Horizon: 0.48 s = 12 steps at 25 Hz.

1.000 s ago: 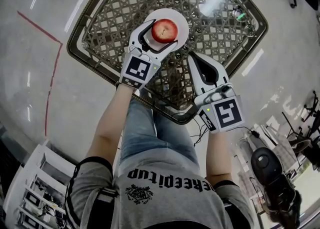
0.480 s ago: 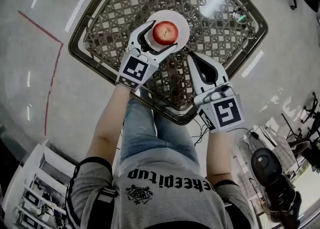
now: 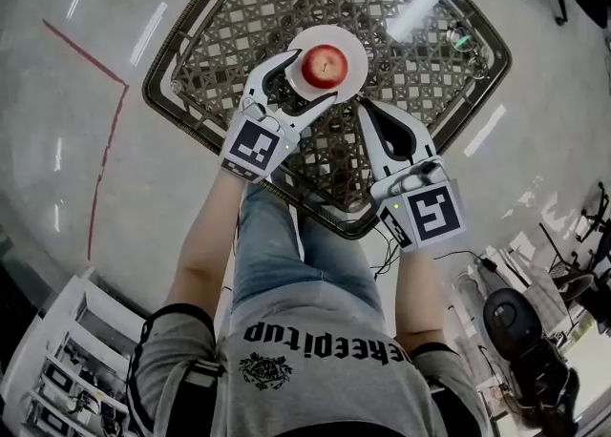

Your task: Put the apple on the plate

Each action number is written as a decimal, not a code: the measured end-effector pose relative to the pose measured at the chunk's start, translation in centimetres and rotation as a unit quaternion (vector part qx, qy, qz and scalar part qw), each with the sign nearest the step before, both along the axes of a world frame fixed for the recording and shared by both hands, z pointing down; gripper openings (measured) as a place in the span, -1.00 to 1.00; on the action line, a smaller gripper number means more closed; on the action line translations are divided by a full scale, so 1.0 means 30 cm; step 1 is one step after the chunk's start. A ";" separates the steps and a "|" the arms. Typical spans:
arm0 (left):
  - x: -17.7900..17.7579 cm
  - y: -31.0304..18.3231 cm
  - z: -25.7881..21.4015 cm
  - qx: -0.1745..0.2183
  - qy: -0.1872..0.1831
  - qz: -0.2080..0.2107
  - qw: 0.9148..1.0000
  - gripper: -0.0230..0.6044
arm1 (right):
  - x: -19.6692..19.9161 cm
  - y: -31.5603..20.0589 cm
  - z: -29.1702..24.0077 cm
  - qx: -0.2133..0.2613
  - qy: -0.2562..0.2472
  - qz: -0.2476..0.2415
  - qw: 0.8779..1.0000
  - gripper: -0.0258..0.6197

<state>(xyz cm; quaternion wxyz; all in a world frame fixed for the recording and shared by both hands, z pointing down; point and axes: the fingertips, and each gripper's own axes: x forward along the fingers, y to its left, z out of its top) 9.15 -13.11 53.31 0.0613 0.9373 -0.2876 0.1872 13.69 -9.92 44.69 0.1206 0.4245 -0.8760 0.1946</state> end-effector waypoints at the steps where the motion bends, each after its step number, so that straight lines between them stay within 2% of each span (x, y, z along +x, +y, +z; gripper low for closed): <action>1: 0.000 0.002 -0.009 0.006 -0.003 0.005 1.000 0.20 | -0.001 -0.002 0.000 0.001 0.000 0.002 1.000 -0.91; 6: -0.005 0.021 -0.053 0.023 0.003 0.018 1.000 -0.16 | -0.013 0.006 -0.004 0.006 -0.001 0.011 1.000 -0.91; 9: -0.006 0.014 -0.102 0.029 0.013 0.024 0.999 -0.54 | -0.017 -0.001 -0.026 0.012 -0.001 0.024 1.000 -0.91; 12: 0.001 0.004 -0.160 0.026 0.029 0.038 0.999 -0.63 | -0.021 -0.015 -0.058 0.017 0.000 0.039 0.999 -0.91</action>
